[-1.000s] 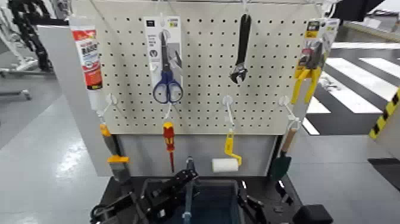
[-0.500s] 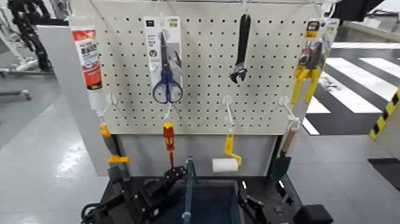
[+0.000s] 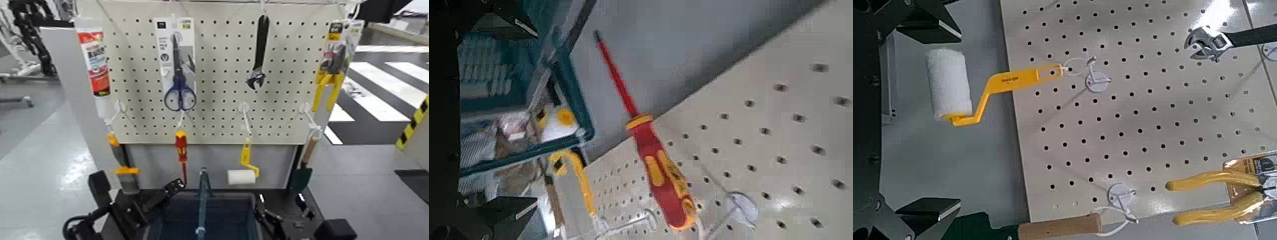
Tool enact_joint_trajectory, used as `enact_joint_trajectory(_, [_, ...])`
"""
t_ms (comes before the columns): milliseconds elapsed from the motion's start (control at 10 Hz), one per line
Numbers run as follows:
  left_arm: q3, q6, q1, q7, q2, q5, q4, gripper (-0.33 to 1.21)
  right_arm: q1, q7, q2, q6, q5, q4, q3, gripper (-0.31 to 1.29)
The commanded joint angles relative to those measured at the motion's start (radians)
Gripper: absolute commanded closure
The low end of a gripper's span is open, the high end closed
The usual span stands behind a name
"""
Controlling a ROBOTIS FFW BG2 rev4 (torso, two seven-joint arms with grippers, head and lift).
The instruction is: Place the crate on the table.
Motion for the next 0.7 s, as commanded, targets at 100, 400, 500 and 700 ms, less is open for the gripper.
enact_joint_trajectory(100, [0.037,-0.129,0.054,-0.001,-0.021,-0.301,-0.109,0.12,0.0,0.0,-0.001,0.001,0.0,-0.001,-0.002,0.14])
enact_joint_trajectory(400, [0.044,-0.327,0.138,0.025,-0.08,-0.676,-0.181,0.12,0.003,0.0,0.0,0.001,0.0,-0.004,-0.005,0.14])
enact_joint_trajectory(500, [0.047,-0.384,0.158,0.024,-0.096,-0.775,-0.19,0.12,0.005,0.0,0.0,0.001,0.0,-0.006,-0.005,0.14])
enact_joint_trajectory(700, [0.027,-0.485,0.187,0.039,-0.093,-0.887,-0.187,0.12,0.006,0.0,0.002,0.001,0.0,-0.007,-0.005,0.14])
